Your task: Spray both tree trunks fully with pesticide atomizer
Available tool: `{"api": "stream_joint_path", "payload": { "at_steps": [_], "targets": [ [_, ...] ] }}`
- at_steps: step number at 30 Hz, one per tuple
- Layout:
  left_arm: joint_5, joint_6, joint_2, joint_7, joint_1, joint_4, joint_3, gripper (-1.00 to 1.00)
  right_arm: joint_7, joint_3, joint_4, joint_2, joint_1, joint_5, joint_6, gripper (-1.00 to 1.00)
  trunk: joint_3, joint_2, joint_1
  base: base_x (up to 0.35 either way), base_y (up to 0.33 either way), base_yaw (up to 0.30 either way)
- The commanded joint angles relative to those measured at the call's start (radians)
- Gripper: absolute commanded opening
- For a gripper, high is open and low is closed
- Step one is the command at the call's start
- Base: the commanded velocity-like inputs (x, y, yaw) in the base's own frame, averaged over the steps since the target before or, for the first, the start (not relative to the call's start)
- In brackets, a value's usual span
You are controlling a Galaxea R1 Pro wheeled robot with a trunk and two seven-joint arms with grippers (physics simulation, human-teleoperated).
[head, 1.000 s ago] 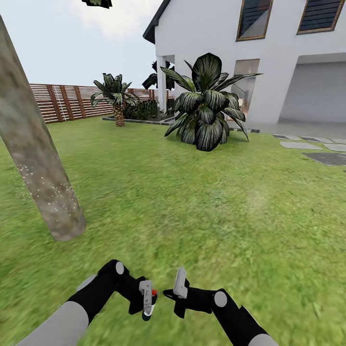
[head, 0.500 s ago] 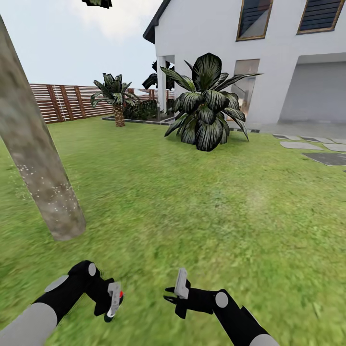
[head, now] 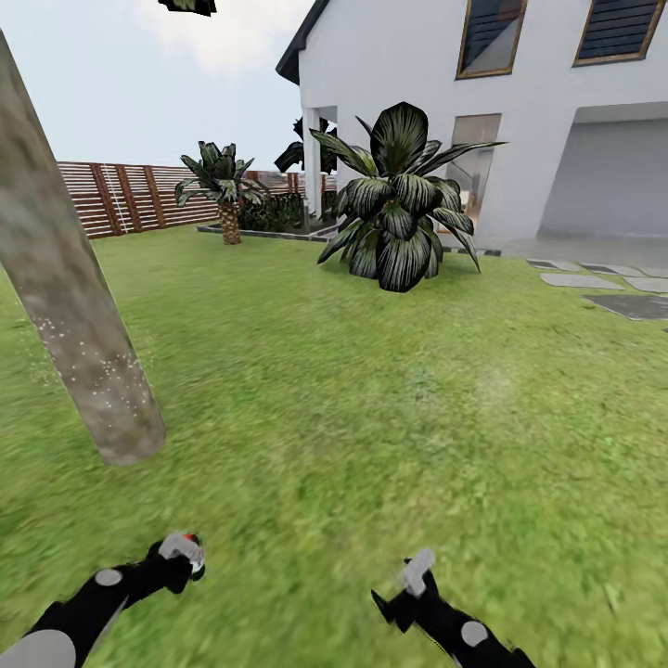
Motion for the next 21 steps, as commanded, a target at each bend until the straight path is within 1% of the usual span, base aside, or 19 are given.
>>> {"api": "stream_joint_path", "payload": {
  "at_steps": [1, 2, 3, 4, 6, 7, 9, 11, 12, 13, 14, 15, 17, 18, 21],
  "targets": [
    [0.037, -0.044, -0.001, 0.058, 0.000, 0.042, 0.018, -1.00, -0.027, -0.053, 0.004, -0.003, 0.000, 0.005, -0.003, 1.00, -0.001, 0.000, 0.000, 0.000, 0.000, 0.000],
    [0.083, -0.077, -0.002, 0.120, 0.000, 0.079, 0.024, -1.00, -0.066, -0.093, 0.006, -0.010, 0.000, 0.005, -0.004, 1.00, -0.001, 0.000, 0.000, 0.000, 0.000, 0.000],
    [0.140, -0.123, -0.002, 0.195, 0.007, 0.123, 0.029, -1.00, -0.118, -0.137, 0.008, -0.022, 0.002, 0.005, -0.014, 1.00, -0.001, 0.000, 0.000, 0.000, 0.000, 0.000],
    [0.186, -0.170, -0.002, 0.251, 0.028, 0.148, 0.032, -1.00, -0.160, -0.165, 0.009, -0.036, 0.007, 0.004, -0.042, 1.00, -0.001, 0.000, 0.000, 0.000, 0.000, 0.000],
    [0.244, -0.240, -0.003, 0.300, 0.067, 0.162, 0.034, -1.00, -0.199, -0.186, 0.010, -0.050, 0.029, 0.004, -0.112, 1.00, -0.001, 0.000, 0.000, 0.000, 0.000, 0.000],
    [0.273, -0.274, -0.003, 0.318, 0.086, 0.166, 0.035, -1.00, -0.223, -0.191, 0.011, -0.055, 0.047, 0.004, -0.153, 1.00, -0.001, 0.000, 0.000, 0.000, 0.000, 0.000],
    [0.331, -0.317, -0.002, 0.339, 0.120, 0.172, 0.036, -1.00, -0.299, -0.197, 0.011, -0.060, 0.084, 0.004, -0.208, 1.00, -0.001, 0.000, 0.000, 0.000, 0.000, 0.000],
    [0.386, -0.335, -0.001, 0.347, 0.148, 0.174, 0.036, -1.00, -0.367, -0.199, 0.011, -0.062, 0.113, 0.003, -0.232, 1.00, -0.001, 0.000, 0.000, 0.000, 0.000, 0.000],
    [0.424, -0.341, 0.000, 0.350, 0.169, 0.176, 0.037, -1.00, -0.392, -0.200, 0.011, -0.062, 0.124, 0.004, -0.240, 1.00, -0.001, 0.000, 0.000, 0.000, 0.000, 0.000],
    [0.457, -0.345, 0.001, 0.351, 0.188, 0.176, 0.040, -1.00, -0.405, -0.200, 0.011, -0.062, 0.131, 0.004, -0.244, 1.00, -0.001, 0.000, 0.000, 0.000, 0.000, 0.000],
    [0.476, -0.346, 0.003, 0.352, 0.198, 0.174, 0.044, -1.00, -0.410, -0.200, 0.011, -0.062, 0.134, 0.004, -0.245, 1.00, -0.001, 0.000, 0.000, 0.000, 0.000, 0.000],
    [0.528, -0.348, 0.014, 0.352, 0.215, 0.174, 0.049, -1.00, -0.418, -0.201, 0.011, -0.061, 0.137, 0.003, -0.248, 1.00, -0.001, 0.000, 0.000, 0.000, 0.000, 0.000],
    [0.542, -0.349, 0.020, 0.351, 0.218, 0.177, 0.048, -1.00, -0.419, -0.201, 0.015, -0.060, 0.138, 0.002, -0.248, 1.00, -0.001, 0.000, 0.000, 0.000, 0.000, 0.000],
    [0.545, -0.349, 0.021, 0.351, 0.219, 0.178, 0.048, -1.00, -0.419, -0.202, 0.033, -0.058, 0.138, 0.001, -0.248, 1.00, -0.001, 0.000, 0.000, 0.000, 0.000, 0.000],
    [0.546, -0.347, 0.021, 0.351, 0.219, 0.179, 0.047, -1.00, -0.420, -0.201, 0.043, -0.059, 0.138, 0.001, -0.248, 1.00, -0.001, 0.000, 0.000, 0.000, 0.000, -0.005]
  ]
}}
